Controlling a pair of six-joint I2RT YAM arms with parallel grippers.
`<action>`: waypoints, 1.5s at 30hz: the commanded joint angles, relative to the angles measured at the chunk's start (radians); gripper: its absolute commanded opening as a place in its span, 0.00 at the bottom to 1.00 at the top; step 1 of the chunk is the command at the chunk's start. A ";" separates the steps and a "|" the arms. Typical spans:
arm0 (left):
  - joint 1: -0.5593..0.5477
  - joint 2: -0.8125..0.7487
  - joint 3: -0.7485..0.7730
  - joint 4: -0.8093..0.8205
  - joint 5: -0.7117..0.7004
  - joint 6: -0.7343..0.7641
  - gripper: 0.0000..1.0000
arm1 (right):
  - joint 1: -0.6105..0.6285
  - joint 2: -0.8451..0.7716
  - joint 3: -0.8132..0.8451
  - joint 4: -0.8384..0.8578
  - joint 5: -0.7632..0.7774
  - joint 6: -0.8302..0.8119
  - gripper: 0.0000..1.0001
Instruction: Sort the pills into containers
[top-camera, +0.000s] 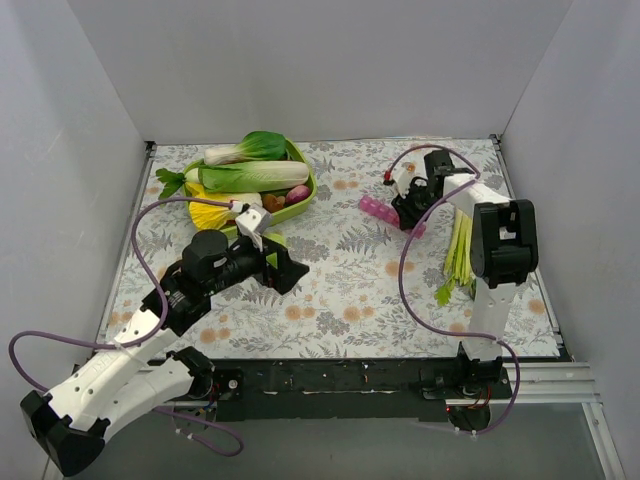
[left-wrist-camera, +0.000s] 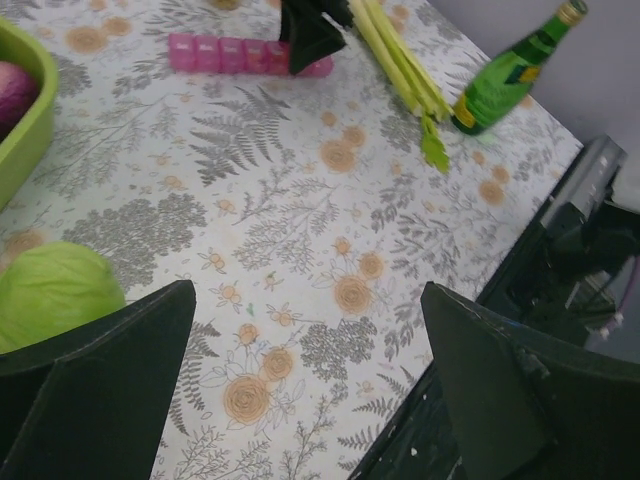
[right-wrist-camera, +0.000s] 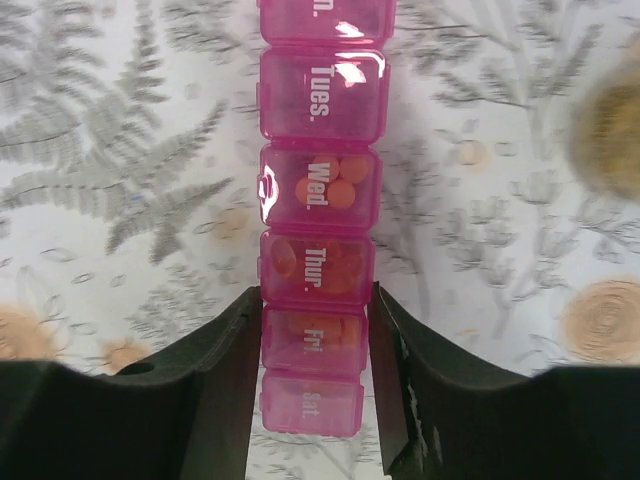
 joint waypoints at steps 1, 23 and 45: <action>0.003 -0.039 -0.054 0.091 0.326 0.126 0.98 | 0.045 -0.123 -0.208 -0.085 -0.049 -0.131 0.27; -0.149 0.126 -0.361 0.409 0.333 0.670 0.98 | 0.371 -0.690 -0.852 -0.004 -0.056 -0.415 0.66; -0.175 0.680 -0.255 0.719 0.299 0.756 0.92 | 0.475 -0.701 -0.855 0.249 -0.308 -0.337 0.76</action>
